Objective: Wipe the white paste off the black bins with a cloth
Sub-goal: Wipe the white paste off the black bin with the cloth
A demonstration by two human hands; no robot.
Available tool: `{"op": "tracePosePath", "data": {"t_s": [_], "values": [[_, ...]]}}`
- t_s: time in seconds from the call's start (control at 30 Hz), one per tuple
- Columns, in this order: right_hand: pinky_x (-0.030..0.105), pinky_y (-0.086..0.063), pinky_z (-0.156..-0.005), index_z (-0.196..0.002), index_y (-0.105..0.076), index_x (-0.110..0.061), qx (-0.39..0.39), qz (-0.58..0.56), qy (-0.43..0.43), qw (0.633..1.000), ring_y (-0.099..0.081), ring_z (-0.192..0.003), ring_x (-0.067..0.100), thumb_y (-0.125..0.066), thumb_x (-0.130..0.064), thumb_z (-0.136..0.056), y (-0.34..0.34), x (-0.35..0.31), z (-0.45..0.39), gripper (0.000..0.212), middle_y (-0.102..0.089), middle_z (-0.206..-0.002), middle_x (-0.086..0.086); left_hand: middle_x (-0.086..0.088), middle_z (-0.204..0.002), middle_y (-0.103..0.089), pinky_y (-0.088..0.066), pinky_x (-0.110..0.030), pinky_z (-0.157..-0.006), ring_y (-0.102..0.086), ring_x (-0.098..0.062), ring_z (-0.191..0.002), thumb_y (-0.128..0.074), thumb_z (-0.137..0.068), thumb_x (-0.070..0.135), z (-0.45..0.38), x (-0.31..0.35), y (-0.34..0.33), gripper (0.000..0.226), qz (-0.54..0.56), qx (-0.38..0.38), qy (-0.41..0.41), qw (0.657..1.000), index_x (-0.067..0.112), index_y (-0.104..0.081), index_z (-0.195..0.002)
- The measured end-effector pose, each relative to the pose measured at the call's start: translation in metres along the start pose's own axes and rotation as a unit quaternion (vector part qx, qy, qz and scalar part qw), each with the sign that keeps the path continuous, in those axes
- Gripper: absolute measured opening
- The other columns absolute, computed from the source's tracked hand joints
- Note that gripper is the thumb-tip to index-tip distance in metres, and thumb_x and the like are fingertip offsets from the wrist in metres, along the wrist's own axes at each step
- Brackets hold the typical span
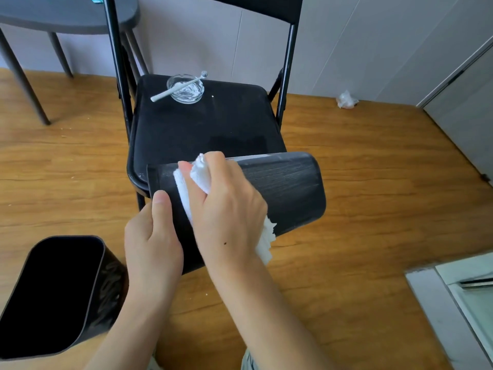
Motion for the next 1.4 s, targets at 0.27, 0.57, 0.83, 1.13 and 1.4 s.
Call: {"op": "tracePosePath", "data": {"t_s": [0.27,0.57,0.83,1.13,1.4], "values": [[0.022,-0.024,-0.047,-0.088,-0.062,-0.021,0.041,0.101,-0.085,0.99,-0.05,-0.062,0.017,-0.053,-0.051,-0.089,0.036,0.117,-0.053,0.031,-0.06,-0.075,-0.005,0.013,-0.049,-0.022,-0.018,-0.034,-0.055,-0.02,-0.007,-0.05,-0.037,-0.105,0.037,-0.003,-0.006,-0.003,0.048,0.027,0.015,0.026,0.999,0.021,-0.021,-0.062],[0.021,-0.021,-0.048,-0.093,-0.06,-0.015,0.053,0.142,-0.124,0.981,-0.044,-0.064,0.013,-0.045,-0.05,-0.094,0.057,0.156,-0.059,0.039,-0.062,-0.077,-0.001,0.014,-0.046,-0.024,-0.019,-0.025,-0.05,-0.023,-0.005,-0.047,-0.036,-0.105,0.038,-0.004,-0.007,-0.006,0.048,0.046,0.006,0.049,0.998,0.021,-0.021,-0.062],[0.022,-0.024,-0.049,-0.082,-0.059,-0.017,0.024,0.076,-0.026,0.996,-0.054,-0.057,0.018,-0.057,-0.044,-0.09,0.022,0.047,-0.012,0.028,-0.056,-0.071,-0.002,0.026,-0.045,-0.049,-0.039,-0.019,-0.06,-0.046,0.008,-0.046,-0.036,-0.104,0.044,0.002,-0.018,-0.01,0.045,0.122,-0.013,0.123,0.985,0.029,-0.047,-0.063],[0.03,-0.033,-0.041,-0.086,-0.057,-0.017,-0.035,0.024,0.077,0.996,-0.05,-0.054,0.018,-0.052,-0.043,-0.094,-0.005,-0.025,0.005,0.028,-0.05,-0.069,-0.001,-0.006,-0.09,-0.062,-0.044,-0.045,-0.076,-0.057,-0.022,-0.084,-0.041,-0.102,0.046,-0.003,-0.024,-0.023,0.045,0.168,-0.103,0.137,0.971,0.007,-0.063,-0.097],[0.024,-0.025,-0.045,-0.088,-0.062,-0.02,-0.015,0.058,0.07,0.996,-0.057,-0.058,0.024,-0.058,-0.046,-0.088,0.003,0.007,-0.013,0.027,-0.056,-0.074,-0.001,0.005,-0.047,-0.039,-0.034,-0.032,-0.054,-0.038,-0.006,-0.048,-0.038,-0.102,0.049,0.002,-0.018,-0.012,0.049,0.17,-0.047,0.133,0.975,0.022,-0.038,-0.061]]}}
Point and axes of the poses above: each hand's wrist, its own z-axis away from the middle knuckle, its own y-axis out of the back of the hand, x = y × z, the point moved 10 cm from there along -z, towards the middle knuckle
